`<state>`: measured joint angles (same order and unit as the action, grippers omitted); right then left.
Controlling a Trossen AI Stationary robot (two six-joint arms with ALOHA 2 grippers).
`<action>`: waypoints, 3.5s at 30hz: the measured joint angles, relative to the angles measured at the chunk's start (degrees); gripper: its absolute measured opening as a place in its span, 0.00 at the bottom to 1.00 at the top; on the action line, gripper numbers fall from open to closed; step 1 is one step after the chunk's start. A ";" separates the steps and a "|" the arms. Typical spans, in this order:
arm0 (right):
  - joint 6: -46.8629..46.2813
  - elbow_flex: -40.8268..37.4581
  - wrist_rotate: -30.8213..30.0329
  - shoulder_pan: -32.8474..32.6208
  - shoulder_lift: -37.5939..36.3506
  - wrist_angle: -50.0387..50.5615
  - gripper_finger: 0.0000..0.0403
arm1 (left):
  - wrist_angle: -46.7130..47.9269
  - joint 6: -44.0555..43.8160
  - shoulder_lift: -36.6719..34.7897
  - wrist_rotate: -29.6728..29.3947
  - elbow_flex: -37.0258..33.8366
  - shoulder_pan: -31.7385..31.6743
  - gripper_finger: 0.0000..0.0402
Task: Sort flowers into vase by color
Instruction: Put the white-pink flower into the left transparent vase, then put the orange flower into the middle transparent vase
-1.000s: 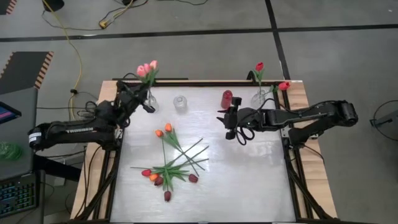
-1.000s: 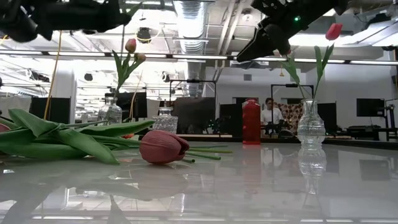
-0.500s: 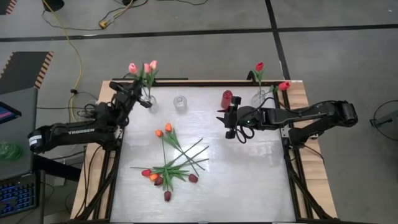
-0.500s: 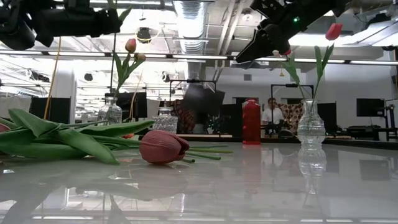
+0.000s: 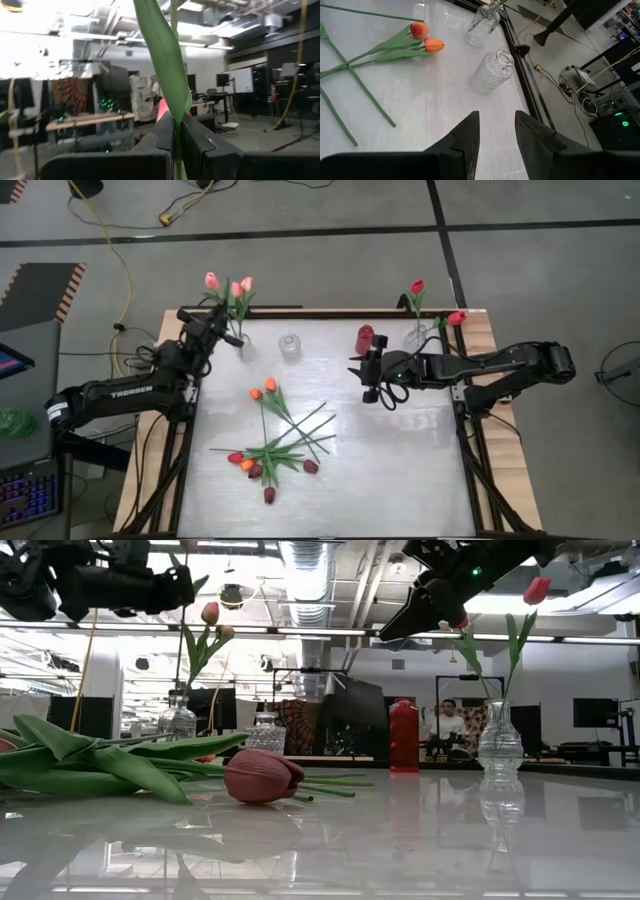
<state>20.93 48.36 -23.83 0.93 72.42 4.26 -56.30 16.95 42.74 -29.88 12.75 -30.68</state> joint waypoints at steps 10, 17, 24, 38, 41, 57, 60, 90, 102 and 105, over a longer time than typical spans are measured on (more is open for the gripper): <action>0.04 0.00 0.00 0.00 0.00 0.02 0.37 | 4.73 -5.34 0.00 -5.29 0.00 -0.02 0.00; 0.04 0.00 0.00 0.00 0.00 0.02 0.37 | 4.66 -7.71 0.00 -5.32 0.00 0.00 0.08; 0.02 0.00 0.01 0.00 0.00 0.02 0.37 | 4.55 -5.88 -0.04 -9.12 0.00 0.15 0.27; -0.02 0.00 0.00 0.00 0.00 0.04 0.37 | 9.70 -1.53 -4.13 -19.56 0.00 5.07 0.40; -0.06 0.00 0.00 0.00 0.00 0.04 0.37 | 12.89 -1.59 -6.32 -22.01 0.00 6.58 0.40; -5.03 0.00 0.00 0.00 0.00 0.02 0.37 | 26.20 1.17 -17.60 -29.40 0.00 16.85 0.40; -5.03 0.00 0.00 -0.01 0.00 0.02 0.37 | 29.48 1.24 -20.05 -32.29 0.00 19.73 0.40; -15.05 0.02 4.90 -0.22 0.00 -5.11 0.37 | 39.42 -6.60 -22.67 -26.70 0.00 48.70 0.40; -15.06 0.11 6.53 -2.95 4.45 -19.58 0.37 | 44.35 -14.78 -22.51 -14.06 0.00 50.76 0.40; -15.05 0.17 7.31 -3.74 8.86 -23.27 0.37 | 44.46 -14.87 -22.51 -13.21 0.00 50.78 0.40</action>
<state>5.88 48.53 -16.53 -2.81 81.28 -19.01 -11.84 2.08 20.23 -43.10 12.75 20.10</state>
